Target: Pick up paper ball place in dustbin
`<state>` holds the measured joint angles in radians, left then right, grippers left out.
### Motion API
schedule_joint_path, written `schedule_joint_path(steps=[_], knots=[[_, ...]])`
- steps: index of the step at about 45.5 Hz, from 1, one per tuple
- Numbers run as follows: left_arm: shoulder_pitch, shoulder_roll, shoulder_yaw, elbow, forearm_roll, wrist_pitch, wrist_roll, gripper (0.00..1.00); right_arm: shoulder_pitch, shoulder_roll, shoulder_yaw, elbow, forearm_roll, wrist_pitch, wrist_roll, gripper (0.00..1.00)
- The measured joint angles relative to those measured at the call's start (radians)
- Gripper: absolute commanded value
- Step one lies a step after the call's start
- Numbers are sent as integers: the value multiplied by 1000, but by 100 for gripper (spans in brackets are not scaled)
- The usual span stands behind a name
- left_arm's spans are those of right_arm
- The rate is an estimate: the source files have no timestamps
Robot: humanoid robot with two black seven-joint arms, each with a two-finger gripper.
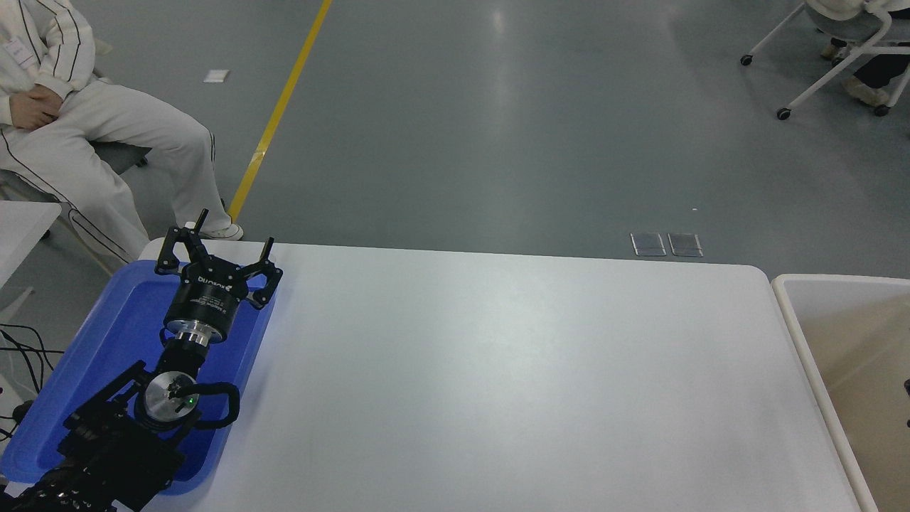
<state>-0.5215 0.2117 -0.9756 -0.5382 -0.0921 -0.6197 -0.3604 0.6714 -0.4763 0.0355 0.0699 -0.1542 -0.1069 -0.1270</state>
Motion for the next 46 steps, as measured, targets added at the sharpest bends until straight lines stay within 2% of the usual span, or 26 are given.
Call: schedule_joint_path(steps=[5, 15, 20, 23, 30, 34, 40, 42, 46], knots=[[0, 0, 0, 0, 0, 0, 0, 100, 5, -22, 239, 66, 0, 3, 1, 100], [0, 0, 0, 0, 0, 0, 0, 100, 8, -63, 502, 194, 1, 7, 3, 100], [0, 0, 0, 0, 0, 0, 0, 100, 5, -74, 586, 255, 1, 9, 30, 100], [0, 0, 0, 0, 0, 0, 0, 100, 3, -74, 631, 285, 1, 9, 72, 100], [0, 0, 0, 0, 0, 0, 0, 100, -20, -58, 702, 362, 16, 12, 215, 100], [0, 0, 0, 0, 0, 0, 0, 100, -41, -51, 723, 414, 36, 34, 279, 100], [0, 0, 0, 0, 0, 0, 0, 100, -72, -38, 744, 490, 59, 73, 361, 100], [0, 0, 0, 0, 0, 0, 0, 100, -85, -27, 751, 522, 66, 88, 402, 100], [0, 0, 0, 0, 0, 0, 0, 100, -99, -17, 757, 562, 72, 104, 440, 100]])
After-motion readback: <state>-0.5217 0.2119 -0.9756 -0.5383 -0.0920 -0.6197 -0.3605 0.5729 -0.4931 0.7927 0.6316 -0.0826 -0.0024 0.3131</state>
